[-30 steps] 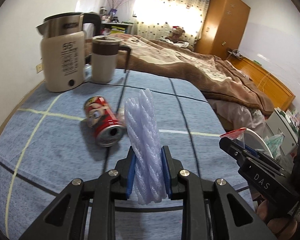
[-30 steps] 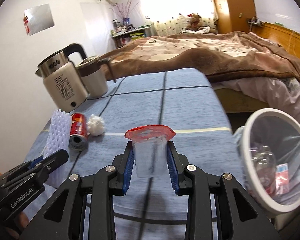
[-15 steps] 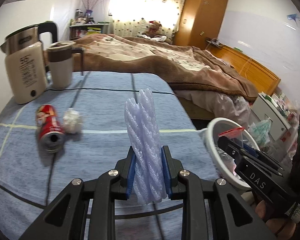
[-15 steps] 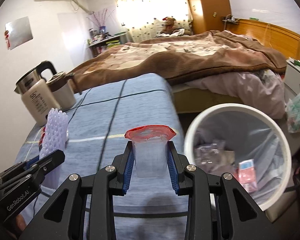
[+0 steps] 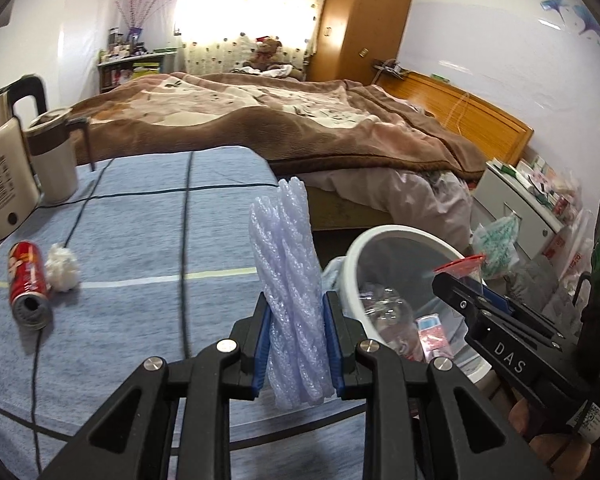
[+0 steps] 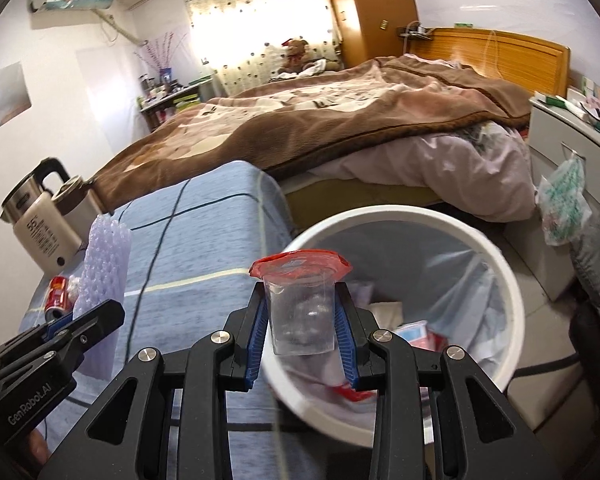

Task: Collect trash
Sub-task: 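Carry foam net and cup over the white bin and open both tools to drop them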

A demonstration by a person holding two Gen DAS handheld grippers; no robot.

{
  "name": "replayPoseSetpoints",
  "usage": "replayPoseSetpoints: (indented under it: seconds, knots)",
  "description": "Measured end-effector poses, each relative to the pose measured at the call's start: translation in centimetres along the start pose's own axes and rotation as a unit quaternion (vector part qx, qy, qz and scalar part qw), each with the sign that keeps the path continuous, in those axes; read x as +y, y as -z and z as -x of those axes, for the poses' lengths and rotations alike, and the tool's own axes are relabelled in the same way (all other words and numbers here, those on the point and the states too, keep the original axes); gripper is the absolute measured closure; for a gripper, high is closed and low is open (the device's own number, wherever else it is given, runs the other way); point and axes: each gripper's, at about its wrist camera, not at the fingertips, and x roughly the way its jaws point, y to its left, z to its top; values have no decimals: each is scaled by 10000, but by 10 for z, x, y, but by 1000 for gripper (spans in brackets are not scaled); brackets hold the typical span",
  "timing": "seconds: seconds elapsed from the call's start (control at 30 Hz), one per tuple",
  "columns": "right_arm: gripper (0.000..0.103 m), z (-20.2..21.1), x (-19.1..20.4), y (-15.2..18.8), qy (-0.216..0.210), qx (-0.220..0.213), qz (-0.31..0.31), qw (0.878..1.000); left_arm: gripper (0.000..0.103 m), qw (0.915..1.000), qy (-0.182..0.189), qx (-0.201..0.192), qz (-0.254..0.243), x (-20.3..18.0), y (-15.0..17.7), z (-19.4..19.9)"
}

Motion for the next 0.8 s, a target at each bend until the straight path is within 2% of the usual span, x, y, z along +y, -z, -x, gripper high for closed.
replayPoseSetpoints:
  seconds: [0.37, 0.8]
  knots:
    - [70, -4, -60, -8, 334, 144, -247, 9990, 77, 9986, 314, 192, -384, -51, -8, -30]
    - [70, -26, -91, 0, 604, 516, -239, 9966, 76, 9952, 561, 529, -603, -91, -2, -61]
